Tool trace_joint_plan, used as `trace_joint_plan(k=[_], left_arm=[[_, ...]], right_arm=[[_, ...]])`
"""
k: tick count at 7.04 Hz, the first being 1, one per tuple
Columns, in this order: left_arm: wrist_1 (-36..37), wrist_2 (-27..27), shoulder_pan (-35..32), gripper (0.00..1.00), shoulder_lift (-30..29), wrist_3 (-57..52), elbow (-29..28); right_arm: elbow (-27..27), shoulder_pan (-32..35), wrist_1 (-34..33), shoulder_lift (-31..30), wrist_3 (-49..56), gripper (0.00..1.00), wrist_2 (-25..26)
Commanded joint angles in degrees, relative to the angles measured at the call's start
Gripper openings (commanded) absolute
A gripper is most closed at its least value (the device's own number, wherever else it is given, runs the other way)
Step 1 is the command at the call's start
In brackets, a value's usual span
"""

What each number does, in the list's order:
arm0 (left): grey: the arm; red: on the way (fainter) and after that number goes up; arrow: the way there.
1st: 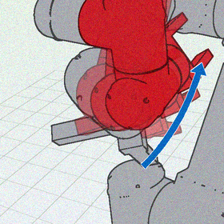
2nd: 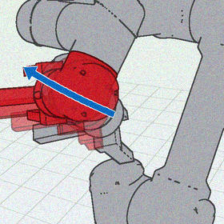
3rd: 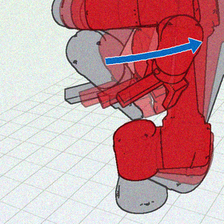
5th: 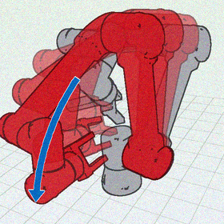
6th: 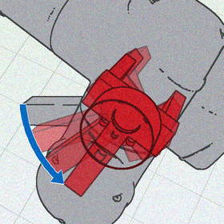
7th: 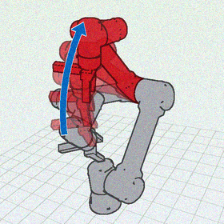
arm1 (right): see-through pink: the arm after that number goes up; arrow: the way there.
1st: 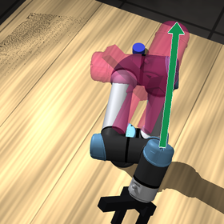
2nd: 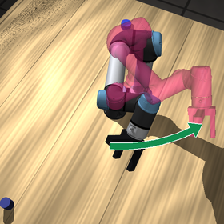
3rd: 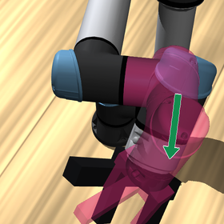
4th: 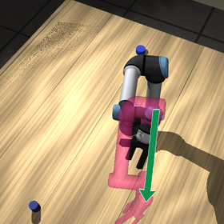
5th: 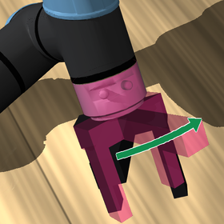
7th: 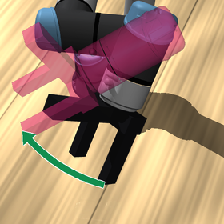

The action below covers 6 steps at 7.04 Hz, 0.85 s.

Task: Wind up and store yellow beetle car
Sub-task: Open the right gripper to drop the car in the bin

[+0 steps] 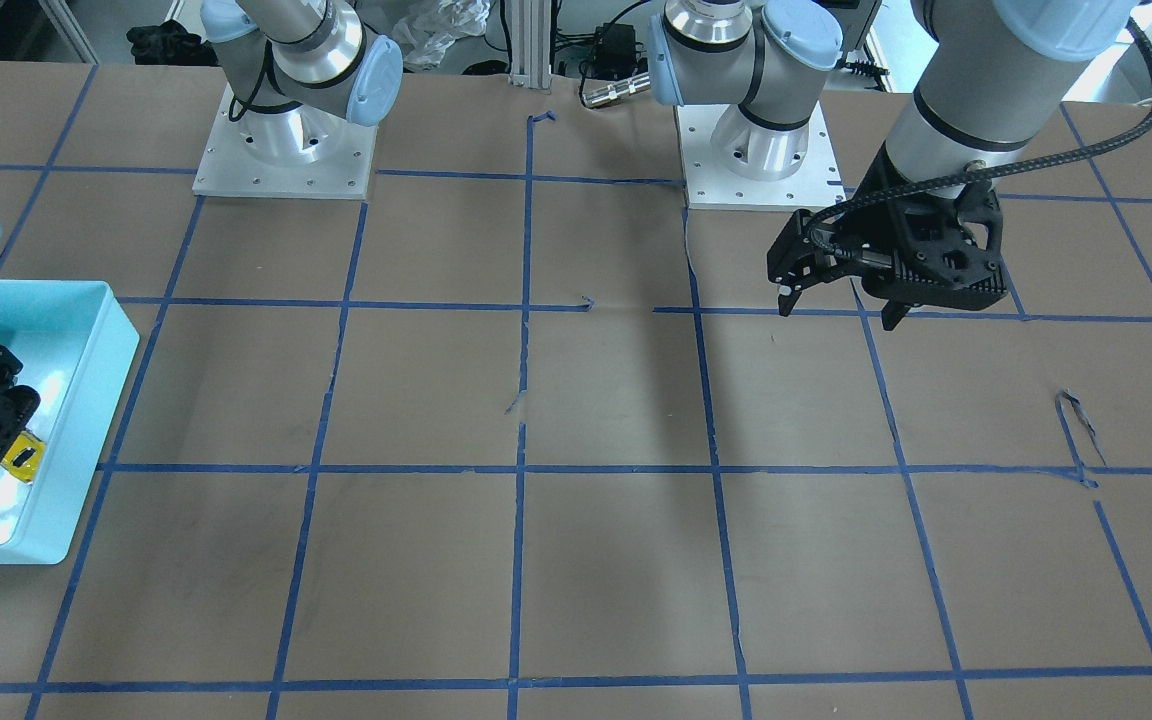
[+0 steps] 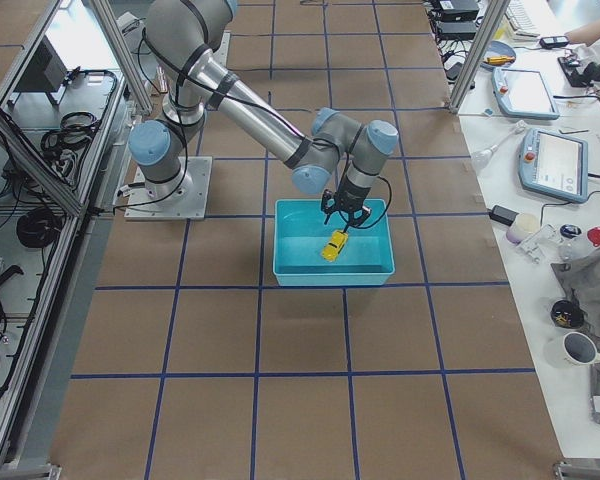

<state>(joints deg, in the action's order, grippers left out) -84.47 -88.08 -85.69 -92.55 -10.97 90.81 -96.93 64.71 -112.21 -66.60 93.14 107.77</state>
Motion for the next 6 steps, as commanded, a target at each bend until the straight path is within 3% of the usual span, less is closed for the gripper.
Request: trace_joint_plan(k=[1,3,5,6], left_arm=[[0.09,0.01,0.00,1.00,0.00,-0.01,0.07],[0.09,0.10,0.00,1.00,0.00,-0.01,0.07],[0.09,0.01,0.00,1.00,0.00,-0.01,0.07],[0.09,0.01,0.00,1.00,0.00,-0.10,0.07]], right_arm=[[0.60,0.15,0.33,-4.56,-0.41,1.00,-2.99],[1.21,0.24,4.08,-12.29,-7.47,0.98,-7.66],[1.65,0.24,20.20,-16.79,-38.46,1.00,-16.40],[1.66,0.68,22.98,-18.81,-53.53,1.00,-19.76]])
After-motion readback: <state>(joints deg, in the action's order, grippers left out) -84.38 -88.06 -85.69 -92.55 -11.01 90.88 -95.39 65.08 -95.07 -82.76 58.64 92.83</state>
